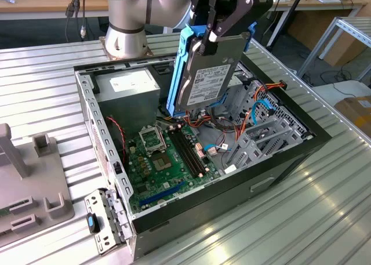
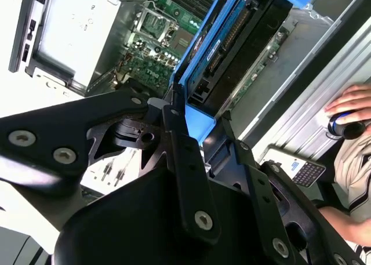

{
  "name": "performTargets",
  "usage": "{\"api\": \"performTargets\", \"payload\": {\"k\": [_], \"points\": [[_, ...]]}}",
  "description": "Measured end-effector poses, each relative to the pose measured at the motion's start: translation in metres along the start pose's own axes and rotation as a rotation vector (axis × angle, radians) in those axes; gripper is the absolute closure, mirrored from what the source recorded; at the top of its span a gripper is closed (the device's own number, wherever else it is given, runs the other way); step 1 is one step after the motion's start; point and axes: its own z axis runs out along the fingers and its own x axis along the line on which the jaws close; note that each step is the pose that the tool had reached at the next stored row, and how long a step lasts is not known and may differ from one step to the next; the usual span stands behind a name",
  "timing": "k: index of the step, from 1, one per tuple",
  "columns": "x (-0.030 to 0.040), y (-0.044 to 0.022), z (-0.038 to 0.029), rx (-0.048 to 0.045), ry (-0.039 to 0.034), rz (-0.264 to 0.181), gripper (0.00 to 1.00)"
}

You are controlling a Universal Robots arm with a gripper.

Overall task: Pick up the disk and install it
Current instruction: 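Pick up the disk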

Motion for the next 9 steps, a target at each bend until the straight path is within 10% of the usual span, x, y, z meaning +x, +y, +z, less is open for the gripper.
{"api": "performTargets", "payload": {"k": [9], "points": [[0.0357,-0.0091,-0.0011,0.0,-0.0001,0.0,0.64]]}}
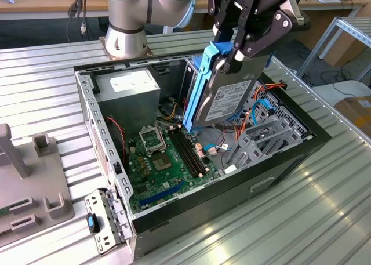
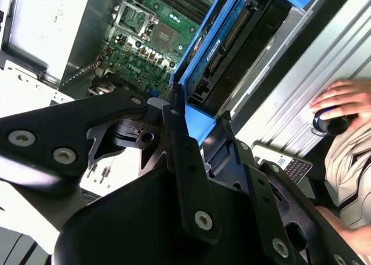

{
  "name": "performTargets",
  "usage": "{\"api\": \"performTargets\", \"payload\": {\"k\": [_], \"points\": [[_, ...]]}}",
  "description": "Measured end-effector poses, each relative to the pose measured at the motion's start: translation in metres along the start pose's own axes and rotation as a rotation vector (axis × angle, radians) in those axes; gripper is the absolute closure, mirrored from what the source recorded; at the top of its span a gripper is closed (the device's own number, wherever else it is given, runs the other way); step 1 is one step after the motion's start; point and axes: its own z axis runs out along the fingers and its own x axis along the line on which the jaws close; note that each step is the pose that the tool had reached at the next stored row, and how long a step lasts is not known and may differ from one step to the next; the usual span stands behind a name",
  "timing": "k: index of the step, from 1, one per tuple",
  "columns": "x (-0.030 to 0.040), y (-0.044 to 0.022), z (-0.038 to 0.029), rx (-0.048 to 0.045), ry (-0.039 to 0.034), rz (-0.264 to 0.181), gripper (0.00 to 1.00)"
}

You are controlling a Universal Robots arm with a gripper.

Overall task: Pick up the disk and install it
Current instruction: 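Pick up the disk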

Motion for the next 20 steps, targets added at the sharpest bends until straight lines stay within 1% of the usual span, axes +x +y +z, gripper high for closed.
{"api": "performTargets", "payload": {"k": [4,5,7,9,14,15,16,18,20], "points": [[0.0001,-0.0007,0.0,0.0,0.0,0.0,0.64],[0.0001,-0.0029,0.0001,0.0001,-0.0001,0.0,0.64],[0.0,-0.0091,0.0003,0.0001,-0.0002,0.0,0.64],[0.0,-0.0124,0.0003,0.0,0.0001,0.0,0.64],[0.0003,-0.0174,0.0005,0.0,0.001,0.0,0.64],[0.0008,-0.02,0.0005,0.0,0.0016,0.0,0.64],[0.0017,-0.0217,0.0005,0.0,0.0019,0.0,0.64],[0.0077,-0.0245,0.0003,0.0,0.0021,0.0,0.64],[0.0126,-0.0256,0.0002,0.0,0.0019,0.0,0.64]]}}
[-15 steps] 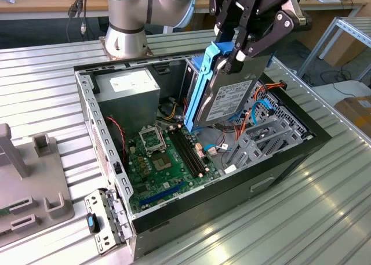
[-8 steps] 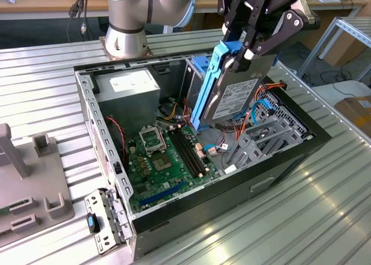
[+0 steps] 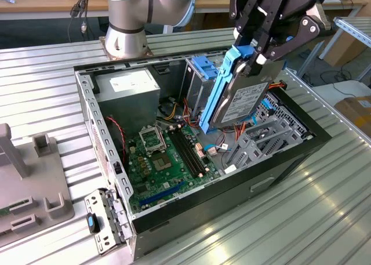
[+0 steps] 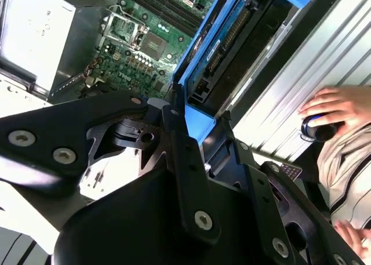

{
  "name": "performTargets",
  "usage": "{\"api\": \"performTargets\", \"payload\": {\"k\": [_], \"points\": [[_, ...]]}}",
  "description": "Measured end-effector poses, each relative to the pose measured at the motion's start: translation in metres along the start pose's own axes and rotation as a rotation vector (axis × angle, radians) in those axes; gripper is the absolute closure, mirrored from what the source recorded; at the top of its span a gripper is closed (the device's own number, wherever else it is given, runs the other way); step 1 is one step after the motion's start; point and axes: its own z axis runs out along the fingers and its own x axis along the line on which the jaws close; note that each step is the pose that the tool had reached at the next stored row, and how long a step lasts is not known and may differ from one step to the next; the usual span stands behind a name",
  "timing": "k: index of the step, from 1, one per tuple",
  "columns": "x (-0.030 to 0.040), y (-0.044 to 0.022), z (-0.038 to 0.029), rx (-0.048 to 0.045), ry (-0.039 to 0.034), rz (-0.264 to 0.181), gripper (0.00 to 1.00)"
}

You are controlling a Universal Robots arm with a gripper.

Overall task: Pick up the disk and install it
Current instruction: 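Pick up the disk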

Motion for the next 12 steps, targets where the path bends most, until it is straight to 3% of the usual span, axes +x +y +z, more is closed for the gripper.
{"api": "performTargets", "payload": {"k": [2,3,5,6,7,8,10,12], "points": [[0.006,-0.0017,-0.0002,-0.0001,0.0001,0.0,0.64],[0.0064,-0.0062,0.0,0.0,0.0001,0.0,0.64],[0.0067,-0.0208,0.0008,0.0,0.0001,0.0,0.64],[0.0071,-0.0334,0.0013,0.0,0.0015,0.0,0.64],[0.0072,-0.0402,0.0016,0.0,0.004,0.0,0.64],[0.0075,-0.05,0.0023,0.0001,0.0095,0.0,0.64],[0.0078,-0.0581,0.0029,0.0001,0.0159,0.0,0.64],[0.0097,-0.07,0.004,0.0002,0.032,0.0,0.64]]}}
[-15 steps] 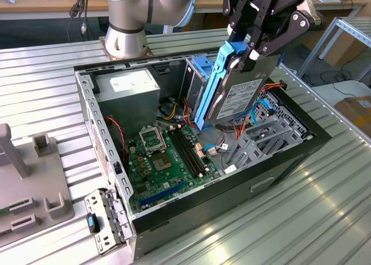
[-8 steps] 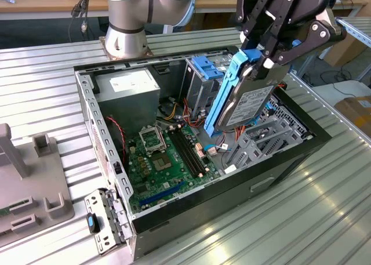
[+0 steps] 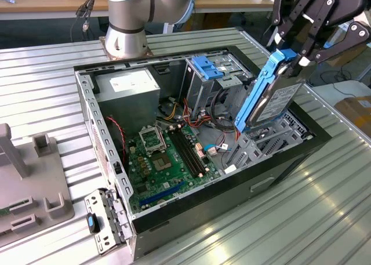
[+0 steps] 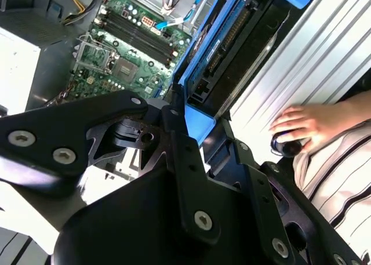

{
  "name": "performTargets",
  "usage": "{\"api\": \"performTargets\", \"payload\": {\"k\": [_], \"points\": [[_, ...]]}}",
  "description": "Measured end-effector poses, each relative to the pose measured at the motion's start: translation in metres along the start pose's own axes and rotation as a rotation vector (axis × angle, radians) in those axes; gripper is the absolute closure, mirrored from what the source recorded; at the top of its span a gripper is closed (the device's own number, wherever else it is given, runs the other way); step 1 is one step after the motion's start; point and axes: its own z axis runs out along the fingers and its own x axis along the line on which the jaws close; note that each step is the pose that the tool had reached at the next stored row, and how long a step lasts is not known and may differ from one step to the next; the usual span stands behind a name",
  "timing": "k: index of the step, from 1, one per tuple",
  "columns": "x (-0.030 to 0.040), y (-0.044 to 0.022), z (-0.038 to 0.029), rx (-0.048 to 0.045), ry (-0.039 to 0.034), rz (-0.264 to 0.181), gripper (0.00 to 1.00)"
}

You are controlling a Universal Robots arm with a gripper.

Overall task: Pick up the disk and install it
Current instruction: 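Pick up the disk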

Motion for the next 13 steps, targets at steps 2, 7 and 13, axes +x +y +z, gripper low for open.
{"api": "performTargets", "payload": {"k": [2,7,13], "points": [[0.0017,-0.0082,0.0011,0.0001,0.0109,0.0,0.64],[-0.0012,-0.0176,0.0037,0.0,0.0128,-0.008,0.64],[-0.0028,-0.0304,0.0083,-0.0001,0.0152,-0.011,0.64]]}}
